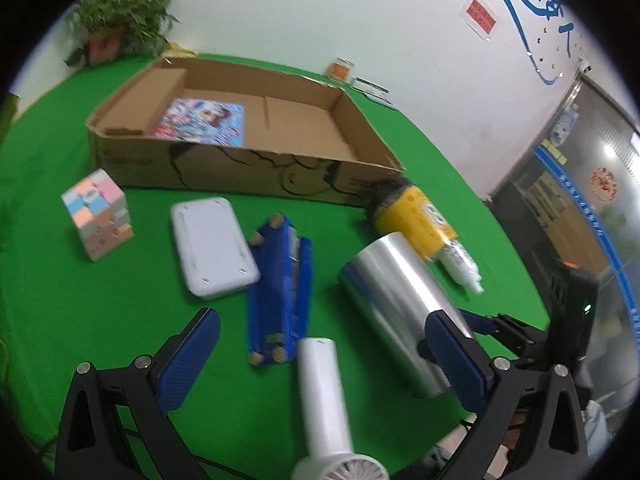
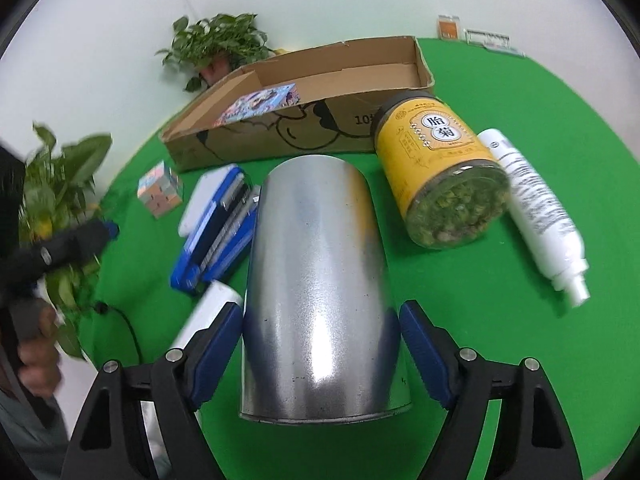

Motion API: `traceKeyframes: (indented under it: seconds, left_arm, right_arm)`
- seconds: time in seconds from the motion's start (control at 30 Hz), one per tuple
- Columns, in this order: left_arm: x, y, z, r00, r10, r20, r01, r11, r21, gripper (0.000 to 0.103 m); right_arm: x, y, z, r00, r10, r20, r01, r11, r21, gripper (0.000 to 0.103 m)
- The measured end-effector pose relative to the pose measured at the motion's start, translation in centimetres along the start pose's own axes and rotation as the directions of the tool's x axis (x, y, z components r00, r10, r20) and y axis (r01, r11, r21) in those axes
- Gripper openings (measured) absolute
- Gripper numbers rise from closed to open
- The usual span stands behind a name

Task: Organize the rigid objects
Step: 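Grasp the silver metal cylinder with both grippers and lift it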

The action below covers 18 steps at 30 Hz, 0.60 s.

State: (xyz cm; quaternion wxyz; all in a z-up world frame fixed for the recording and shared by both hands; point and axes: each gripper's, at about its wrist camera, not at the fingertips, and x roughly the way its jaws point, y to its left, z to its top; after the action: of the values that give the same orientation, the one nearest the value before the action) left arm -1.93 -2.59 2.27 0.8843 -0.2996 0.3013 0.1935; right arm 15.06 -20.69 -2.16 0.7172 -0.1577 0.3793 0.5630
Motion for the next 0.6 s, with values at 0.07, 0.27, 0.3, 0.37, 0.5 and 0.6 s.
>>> traceKeyframes:
  seconds: [0.07, 0.27, 0.3, 0.37, 0.5, 0.6]
  left_arm:
    - [0.7, -0.6, 0.1, 0.997, -0.070, -0.045, 0.069, 0.997, -0.019, 0.102]
    - [5.5, -2.2, 3.1, 0.952, -0.237, -0.195, 0.231, 0.972, -0.051, 0.102]
    - [6.5, -3.1, 3.3, 0.941, -0.247, -0.230, 0.241, 0.969, -0.056, 0.101]
    - [8.5, -4.2, 3.4, 0.907, -0.283, -0.313, 0.271, 0.959, -0.081, 0.101]
    - [11.9, -5.4, 2.5, 0.842, -0.338, -0.420, 0.317, 0.941, -0.121, 0.101]
    - [13.3, -5.0, 2.2, 0.842, -0.298, -0.450, 0.260, 0.955, -0.146, 0.100]
  right_arm:
    - [-0.9, 0.1, -1.0, 0.999, -0.044, 0.001, 0.044, 0.998, -0.036, 0.079]
    - [-3.0, 0.4, -3.5, 0.975, -0.220, 0.023, 0.221, 0.969, -0.113, 0.083]
    - [-3.2, 0.5, -3.6, 0.981, -0.194, 0.025, 0.195, 0.975, -0.108, 0.089]
    - [-4.2, 0.4, -3.7, 0.998, -0.036, 0.042, 0.039, 0.996, -0.077, 0.090]
    - [-6.3, -2.6, -3.0, 0.982, 0.170, 0.084, -0.177, 0.981, 0.082, 0.090]
    - [-5.3, -5.8, -2.7, 0.973, 0.228, 0.023, -0.227, 0.946, 0.232, 0.087]
